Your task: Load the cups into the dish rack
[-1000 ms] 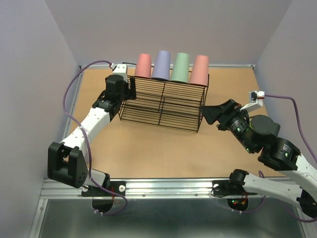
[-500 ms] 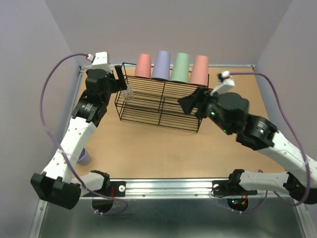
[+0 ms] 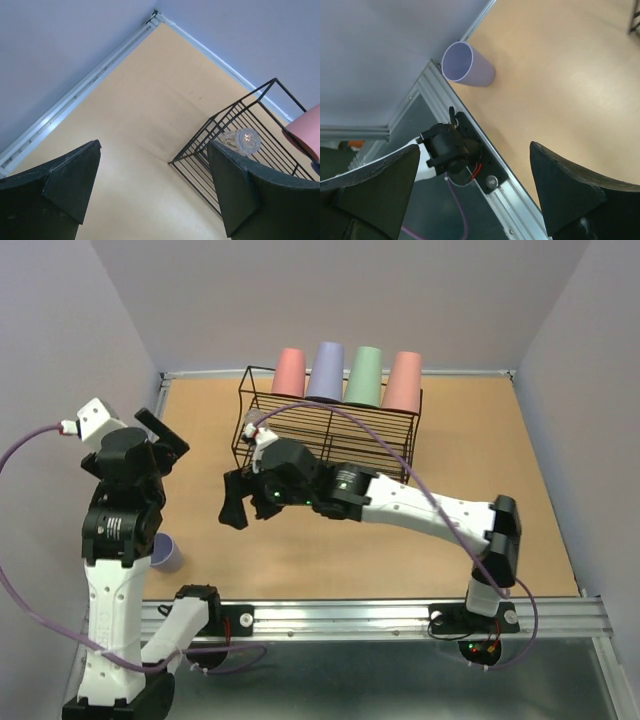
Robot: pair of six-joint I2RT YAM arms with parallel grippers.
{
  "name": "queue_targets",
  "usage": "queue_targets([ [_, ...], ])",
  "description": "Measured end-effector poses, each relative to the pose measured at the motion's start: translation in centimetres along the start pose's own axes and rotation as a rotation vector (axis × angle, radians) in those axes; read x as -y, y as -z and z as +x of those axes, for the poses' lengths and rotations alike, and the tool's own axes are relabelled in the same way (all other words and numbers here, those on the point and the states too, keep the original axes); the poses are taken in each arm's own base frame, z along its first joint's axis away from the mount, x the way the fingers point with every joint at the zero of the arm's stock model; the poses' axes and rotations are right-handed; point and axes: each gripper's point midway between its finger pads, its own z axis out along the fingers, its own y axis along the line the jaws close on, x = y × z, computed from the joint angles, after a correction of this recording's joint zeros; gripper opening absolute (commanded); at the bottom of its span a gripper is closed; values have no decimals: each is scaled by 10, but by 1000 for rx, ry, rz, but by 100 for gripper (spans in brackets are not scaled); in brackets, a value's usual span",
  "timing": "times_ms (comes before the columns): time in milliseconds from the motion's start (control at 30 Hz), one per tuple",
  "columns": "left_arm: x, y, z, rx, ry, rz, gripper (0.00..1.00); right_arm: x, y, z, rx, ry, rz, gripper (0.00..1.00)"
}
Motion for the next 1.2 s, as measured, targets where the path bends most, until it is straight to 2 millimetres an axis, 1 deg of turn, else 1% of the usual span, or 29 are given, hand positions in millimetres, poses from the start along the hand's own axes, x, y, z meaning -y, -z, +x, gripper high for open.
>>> queue_targets([
  [33, -6, 6, 4, -11, 22, -4, 99, -6, -16, 10, -37, -18, -39, 95],
  [67, -9, 12, 10, -25, 37, -3, 99, -7, -30, 19, -67, -27, -59, 95],
  [100, -15, 22, 18, -45, 66, 6, 99, -7, -46, 31, -106, -43, -74, 95],
  [167, -24, 39, 30, -64, 114, 26, 99, -8, -69, 48, -164, -71, -103, 95],
  [200, -28, 45, 35, -73, 132, 30, 99, -9, -85, 60, -200, -94, -128, 95],
  [233, -33, 52, 38, -72, 149, 34, 99, -12, -96, 68, -229, -115, -150, 95],
  [267, -39, 59, 42, -73, 159, 34, 99, -13, -106, 73, -243, -128, -163, 95],
  [300, -47, 71, 41, -57, 179, 37, 99, -15, -115, 77, -255, -143, -180, 95],
  [333, -51, 77, 41, -49, 188, 36, 99, -20, -124, 78, -263, -156, -203, 95],
  [400, -61, 90, 40, -39, 197, 25, 99, -27, -137, 79, -268, -178, -238, 94],
  [567, -69, 107, 28, -21, 194, 13, 99, -46, -161, 74, -250, -215, -322, 94],
  [667, -71, 114, 24, -17, 191, 19, 99, -61, -174, 72, -236, -240, -367, 91],
  [733, -72, 117, 22, -13, 192, 24, 99, -65, -183, 76, -233, -253, -380, 91],
  [867, -72, 122, 20, -9, 197, 34, 99, -58, -196, 88, -237, -280, -346, 90],
  [1033, -71, 123, 24, -24, 206, 48, 98, -44, -208, 96, -217, -281, -273, 89],
  [1200, -72, 125, 30, -34, 212, 60, 98, -25, -222, 106, -202, -265, -196, 89],
])
